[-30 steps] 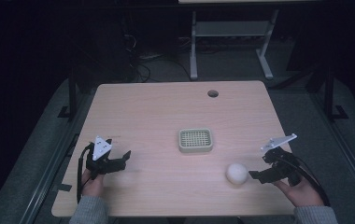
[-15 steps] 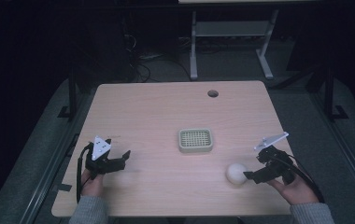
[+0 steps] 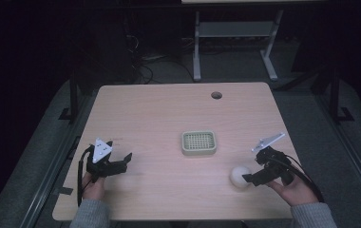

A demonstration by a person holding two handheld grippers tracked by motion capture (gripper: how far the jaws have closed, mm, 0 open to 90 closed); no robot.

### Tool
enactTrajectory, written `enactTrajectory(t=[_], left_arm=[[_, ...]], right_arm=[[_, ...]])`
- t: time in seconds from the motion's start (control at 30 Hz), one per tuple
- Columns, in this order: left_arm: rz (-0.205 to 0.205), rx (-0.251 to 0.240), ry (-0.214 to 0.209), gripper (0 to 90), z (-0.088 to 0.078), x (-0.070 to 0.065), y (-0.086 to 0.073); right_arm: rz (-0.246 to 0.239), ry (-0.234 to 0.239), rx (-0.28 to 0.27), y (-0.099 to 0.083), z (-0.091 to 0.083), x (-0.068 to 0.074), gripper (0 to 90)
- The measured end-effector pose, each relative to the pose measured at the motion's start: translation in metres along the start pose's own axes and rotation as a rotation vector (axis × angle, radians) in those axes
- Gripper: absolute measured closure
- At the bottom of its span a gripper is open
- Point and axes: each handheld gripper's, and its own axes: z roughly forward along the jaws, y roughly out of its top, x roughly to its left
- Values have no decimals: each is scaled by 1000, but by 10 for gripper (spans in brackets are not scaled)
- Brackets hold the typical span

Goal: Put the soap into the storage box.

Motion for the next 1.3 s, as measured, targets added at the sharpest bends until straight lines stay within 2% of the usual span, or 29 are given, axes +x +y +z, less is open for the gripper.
enactTrajectory(t=[0.7, 1.1, 1.3], left_arm=[[-2, -6, -3, 148, -1, 1, 0], [-2, -6, -4, 149, -1, 0, 0], [-1, -3, -3, 148, -1, 0, 0]], right_arm=[[-38, 25, 71, 12, 23, 8, 172], [-32, 40, 115, 14, 38, 8, 172], [-26, 31, 130, 14, 43, 7, 172]])
